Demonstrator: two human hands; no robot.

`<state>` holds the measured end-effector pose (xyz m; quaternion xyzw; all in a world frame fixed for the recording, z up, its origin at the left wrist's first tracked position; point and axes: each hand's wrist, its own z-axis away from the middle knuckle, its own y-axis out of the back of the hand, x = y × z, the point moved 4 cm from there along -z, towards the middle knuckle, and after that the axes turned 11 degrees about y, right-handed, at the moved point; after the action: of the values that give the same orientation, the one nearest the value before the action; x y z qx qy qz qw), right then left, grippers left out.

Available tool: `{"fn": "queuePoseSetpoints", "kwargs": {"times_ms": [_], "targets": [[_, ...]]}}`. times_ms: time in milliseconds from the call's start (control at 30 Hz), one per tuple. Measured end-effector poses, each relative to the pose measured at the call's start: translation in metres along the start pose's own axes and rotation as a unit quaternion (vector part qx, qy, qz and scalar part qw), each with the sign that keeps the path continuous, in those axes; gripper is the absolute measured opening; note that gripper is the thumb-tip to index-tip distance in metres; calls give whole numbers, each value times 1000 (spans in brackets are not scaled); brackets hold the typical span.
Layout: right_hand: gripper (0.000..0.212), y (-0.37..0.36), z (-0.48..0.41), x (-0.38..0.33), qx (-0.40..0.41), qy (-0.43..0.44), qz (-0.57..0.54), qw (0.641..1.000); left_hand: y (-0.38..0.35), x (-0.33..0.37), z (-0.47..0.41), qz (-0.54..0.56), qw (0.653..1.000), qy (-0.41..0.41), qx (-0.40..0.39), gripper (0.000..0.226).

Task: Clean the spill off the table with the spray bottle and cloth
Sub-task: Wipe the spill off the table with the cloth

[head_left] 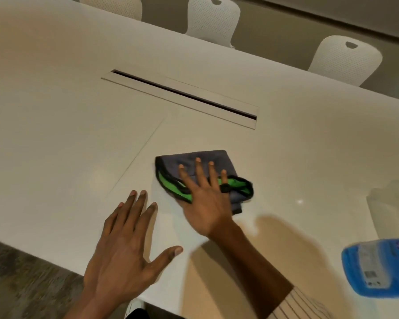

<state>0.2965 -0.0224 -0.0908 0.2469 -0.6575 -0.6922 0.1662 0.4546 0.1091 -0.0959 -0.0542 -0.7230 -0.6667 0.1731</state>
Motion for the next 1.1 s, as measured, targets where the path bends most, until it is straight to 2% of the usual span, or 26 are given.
{"fn": "queuePoseSetpoints", "kwargs": {"times_ms": [133,267,467,700,833,933,1100], "targets": [[77,4,-14,-9,14,30,-1,999,-1,-1,1,5,1000,1,2,108],[81,8,-32,12,3,16,3,1000,-2,0,2,2,1000,1,5,107],[68,16,-24,103,14,-118,10,993,1,1,3,9,1000,2,6,106],[69,21,74,165,22,-249,13,968,1,2,4,19,1000,5,16,104],[86,11,122,133,17,-211,97,972,1,3,4,13,1000,3,16,104],[81,9,134,88,13,-197,60,978,2,3,4,11,1000,1,15,103],[88,-2,122,8,24,-88,38,995,2,2,3,8,1000,5,9,105]]}}
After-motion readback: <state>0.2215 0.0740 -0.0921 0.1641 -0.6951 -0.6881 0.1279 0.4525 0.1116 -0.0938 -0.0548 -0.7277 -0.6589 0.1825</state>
